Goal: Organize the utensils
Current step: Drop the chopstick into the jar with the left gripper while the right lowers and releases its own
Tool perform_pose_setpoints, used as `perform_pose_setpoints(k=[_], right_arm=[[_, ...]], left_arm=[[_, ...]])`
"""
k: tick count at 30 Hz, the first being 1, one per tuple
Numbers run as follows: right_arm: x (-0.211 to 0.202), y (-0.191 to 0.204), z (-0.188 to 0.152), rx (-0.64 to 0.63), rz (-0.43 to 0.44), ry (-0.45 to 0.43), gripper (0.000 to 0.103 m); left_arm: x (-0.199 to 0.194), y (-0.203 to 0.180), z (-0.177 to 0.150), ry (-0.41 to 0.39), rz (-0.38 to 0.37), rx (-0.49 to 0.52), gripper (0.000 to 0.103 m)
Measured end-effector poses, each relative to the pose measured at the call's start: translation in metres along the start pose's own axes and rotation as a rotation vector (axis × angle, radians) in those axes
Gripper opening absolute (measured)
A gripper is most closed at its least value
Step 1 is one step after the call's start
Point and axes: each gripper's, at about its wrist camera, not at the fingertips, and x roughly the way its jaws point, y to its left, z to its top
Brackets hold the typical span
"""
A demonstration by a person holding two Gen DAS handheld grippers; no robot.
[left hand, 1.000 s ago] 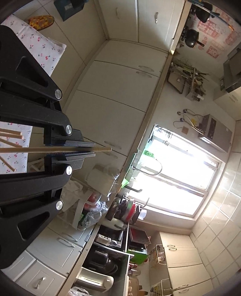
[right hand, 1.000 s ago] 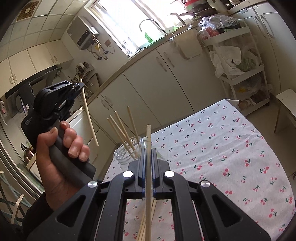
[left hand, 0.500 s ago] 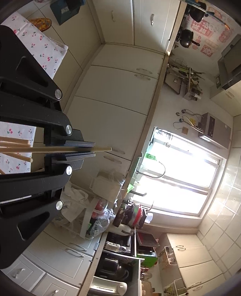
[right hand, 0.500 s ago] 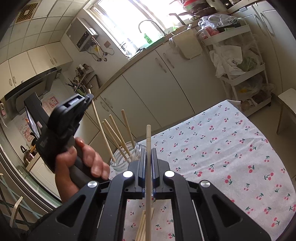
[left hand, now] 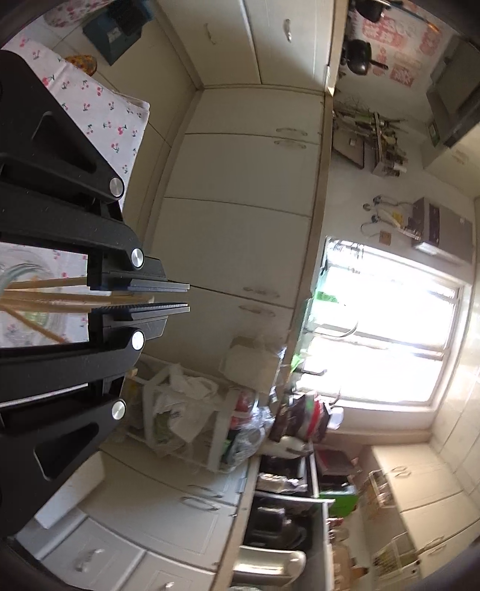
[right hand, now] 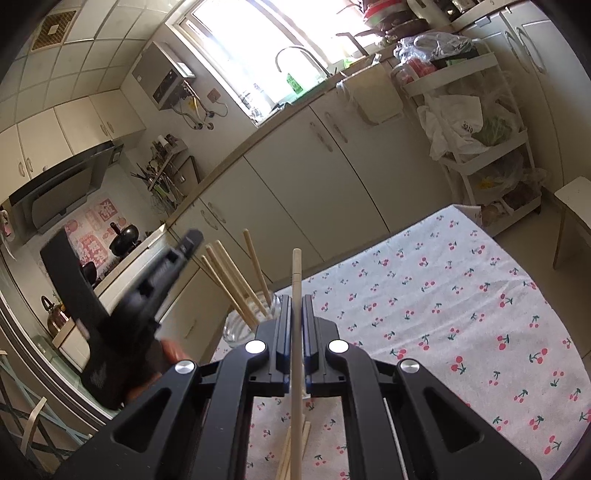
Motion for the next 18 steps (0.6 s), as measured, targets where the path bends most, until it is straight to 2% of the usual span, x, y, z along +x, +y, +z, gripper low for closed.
perform_pose_setpoints(k=[2, 3, 4, 6, 7, 9, 12, 16, 18], right_arm=[[-0.002, 0.003, 0.002, 0.002, 0.004, -0.009, 0.006], [-0.003, 0.004, 0.003, 0.001, 0.006, -0.017, 0.006], [-0.004, 0.006, 0.004, 0.001, 0.009, -0.024, 0.006], [-0.004, 0.011, 0.010, -0.001, 0.016, -0.045, 0.006], [-0.004, 0.015, 0.013, -0.005, 0.021, -0.063, 0.006], [-0.004, 0.023, 0.021, -0.017, 0.034, -0.115, 0.006], [0.000, 0.037, 0.035, -0.028, 0.050, -0.203, 0.006], [0.018, 0.053, 0.050, -0.026, 0.050, -0.285, 0.006], [0.026, 0.057, 0.057, -0.023, 0.044, -0.322, 0.006]], left_arm=[[-0.002, -0.003, -0.002, 0.029, -0.006, 0.028, 0.014], [-0.005, -0.002, -0.004, 0.051, -0.004, 0.034, 0.026], [-0.007, -0.001, -0.004, 0.066, -0.001, 0.037, 0.034], [-0.017, 0.002, -0.005, 0.082, 0.036, 0.047, 0.057], [-0.020, 0.004, -0.005, 0.088, 0.047, 0.052, 0.060], [-0.030, 0.009, -0.008, 0.130, 0.112, 0.078, 0.075], [-0.032, 0.017, -0.017, 0.235, 0.177, 0.116, 0.083], [-0.027, 0.041, -0.038, 0.416, 0.218, 0.106, 0.085], [-0.026, 0.052, -0.047, 0.459, 0.235, 0.084, 0.085]])
